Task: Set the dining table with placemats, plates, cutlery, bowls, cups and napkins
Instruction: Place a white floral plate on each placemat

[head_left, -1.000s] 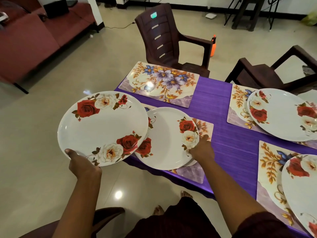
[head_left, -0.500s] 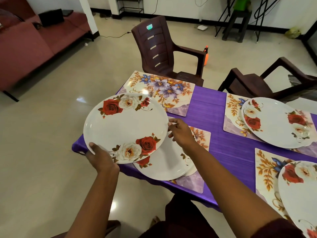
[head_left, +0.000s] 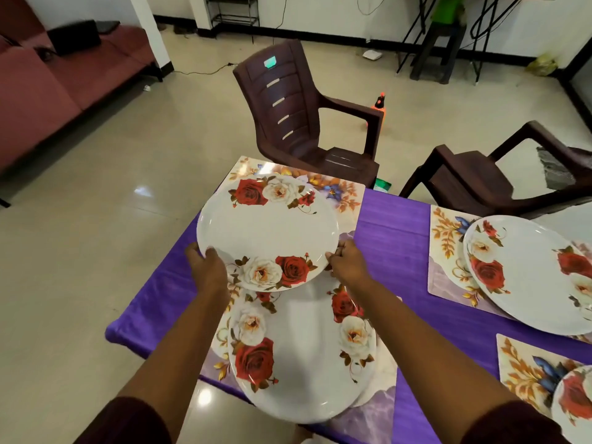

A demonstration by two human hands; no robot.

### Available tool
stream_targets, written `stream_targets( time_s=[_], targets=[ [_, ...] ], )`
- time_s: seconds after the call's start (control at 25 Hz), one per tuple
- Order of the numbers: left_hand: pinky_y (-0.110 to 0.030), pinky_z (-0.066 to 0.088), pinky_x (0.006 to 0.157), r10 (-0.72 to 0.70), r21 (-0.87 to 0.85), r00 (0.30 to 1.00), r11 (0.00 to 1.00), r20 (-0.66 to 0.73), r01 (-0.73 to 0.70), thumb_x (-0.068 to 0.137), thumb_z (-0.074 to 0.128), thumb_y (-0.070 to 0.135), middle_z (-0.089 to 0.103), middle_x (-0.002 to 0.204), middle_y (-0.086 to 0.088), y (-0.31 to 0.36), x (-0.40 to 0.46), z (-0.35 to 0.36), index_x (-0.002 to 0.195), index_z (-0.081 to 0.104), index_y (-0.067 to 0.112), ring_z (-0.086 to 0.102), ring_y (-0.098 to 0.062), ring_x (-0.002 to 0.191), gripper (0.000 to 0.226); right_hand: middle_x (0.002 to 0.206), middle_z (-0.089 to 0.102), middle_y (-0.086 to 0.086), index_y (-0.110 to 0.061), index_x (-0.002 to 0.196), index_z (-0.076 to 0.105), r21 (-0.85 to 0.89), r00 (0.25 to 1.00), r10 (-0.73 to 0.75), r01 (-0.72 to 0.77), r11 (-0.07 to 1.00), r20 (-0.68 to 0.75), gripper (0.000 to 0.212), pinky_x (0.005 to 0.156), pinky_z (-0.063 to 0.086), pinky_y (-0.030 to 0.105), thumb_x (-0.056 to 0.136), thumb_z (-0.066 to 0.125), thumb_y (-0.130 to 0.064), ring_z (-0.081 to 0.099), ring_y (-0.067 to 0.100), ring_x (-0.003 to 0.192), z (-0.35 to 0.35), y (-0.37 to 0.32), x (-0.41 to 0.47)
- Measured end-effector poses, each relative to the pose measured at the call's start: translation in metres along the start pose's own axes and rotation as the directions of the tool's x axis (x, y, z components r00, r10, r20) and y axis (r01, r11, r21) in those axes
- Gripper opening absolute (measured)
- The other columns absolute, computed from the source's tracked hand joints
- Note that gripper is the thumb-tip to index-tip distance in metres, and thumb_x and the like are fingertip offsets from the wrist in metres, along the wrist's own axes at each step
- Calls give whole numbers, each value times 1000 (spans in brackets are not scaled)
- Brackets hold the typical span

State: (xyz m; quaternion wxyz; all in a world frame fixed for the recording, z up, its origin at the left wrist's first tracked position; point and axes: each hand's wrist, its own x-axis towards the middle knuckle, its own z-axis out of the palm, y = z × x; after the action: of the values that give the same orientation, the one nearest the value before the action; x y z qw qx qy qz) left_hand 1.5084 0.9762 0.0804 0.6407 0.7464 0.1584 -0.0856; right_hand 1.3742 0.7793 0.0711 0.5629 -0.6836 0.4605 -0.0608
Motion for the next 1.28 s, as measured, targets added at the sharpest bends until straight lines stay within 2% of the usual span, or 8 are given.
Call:
stream_targets(
  time_s=[0.16, 0.28, 0.4, 0.52, 0.72, 0.84, 1.0, 1.28],
  targets=[
    [-40, 54, 83, -59, 133, 988, 990, 142, 40, 89, 50, 6, 57, 120, -12, 6, 47, 42, 126, 42, 16, 58, -25, 97, 39, 103, 58, 3, -11, 114, 45, -69, 999, 32, -34, 997, -35, 27, 87, 52, 43, 92, 61, -10, 59, 26, 102, -6, -8, 51],
    [-33, 52, 77, -108, 201, 969, 978, 221, 63, 87, 58, 3, 56, 121, -10, 8, 78, 70, 133, 42, 13, 57, -23, 101, 50, 106, 56, 3, -9, 118, 45, -130, 997, 53, -61, 990, -64, 30, 81, 48, 37, 92, 60, -13, 55, 23, 99, -10, -13, 86],
    [-33, 50, 85, -104, 296, 959, 955, 263, 23, 87, 62, 1, 56, 126, -10, 8, 104, 88, 133, 44, 10, 55, -26, 115, 50, 109, 56, 5, -6, 124, 44, -211, 997, 36, -52, 976, -75, 37, 78, 42, 33, 93, 61, -17, 52, 21, 98, -9, -16, 112],
    [-32, 49, 85, -84, 382, 953, 923, 290, -35, 85, 64, -1, 56, 127, -10, 7, 129, 99, 129, 47, 8, 52, -27, 119, 47, 114, 60, 9, -6, 125, 43, -230, 997, 32, -48, 972, -72, 39, 76, 42, 31, 93, 62, -18, 56, 24, 101, -4, -15, 132],
    [-30, 48, 84, -70, 369, 927, 926, 369, -78, 84, 68, -3, 57, 126, -9, 1, 155, 98, 129, 48, 8, 53, -22, 114, 50, 122, 59, 12, -6, 130, 41, -244, 997, 69, -76, 967, -38, 39, 72, 43, 29, 96, 57, -18, 57, 25, 104, 9, -11, 148],
    [-34, 50, 91, -91, 386, 904, 919, 417, -85, 86, 69, 3, 56, 128, -6, -2, 164, 99, 132, 46, 12, 52, -23, 119, 52, 125, 59, 11, -7, 132, 39, -262, 996, 87, -92, 961, -31, 39, 70, 43, 27, 98, 55, -18, 58, 26, 106, 13, -9, 156],
    [-37, 50, 94, -94, 386, 904, 919, 416, -83, 87, 67, 3, 56, 130, -7, -12, 170, 100, 131, 46, 12, 52, -25, 120, 49, 128, 58, 11, -9, 131, 38, -276, 997, 74, -74, 958, -9, 41, 78, 45, 31, 97, 57, -19, 57, 29, 114, 13, -7, 163],
    [-36, 49, 92, -55, 435, 907, 888, 417, -146, 88, 67, 6, 58, 129, -7, -15, 173, 98, 131, 49, 8, 53, -23, 119, 46, 129, 58, 10, -11, 132, 35, -310, 998, 47, -29, 950, 51, 39, 72, 43, 28, 99, 53, -22, 60, 28, 110, 15, -8, 161]
  ],
)
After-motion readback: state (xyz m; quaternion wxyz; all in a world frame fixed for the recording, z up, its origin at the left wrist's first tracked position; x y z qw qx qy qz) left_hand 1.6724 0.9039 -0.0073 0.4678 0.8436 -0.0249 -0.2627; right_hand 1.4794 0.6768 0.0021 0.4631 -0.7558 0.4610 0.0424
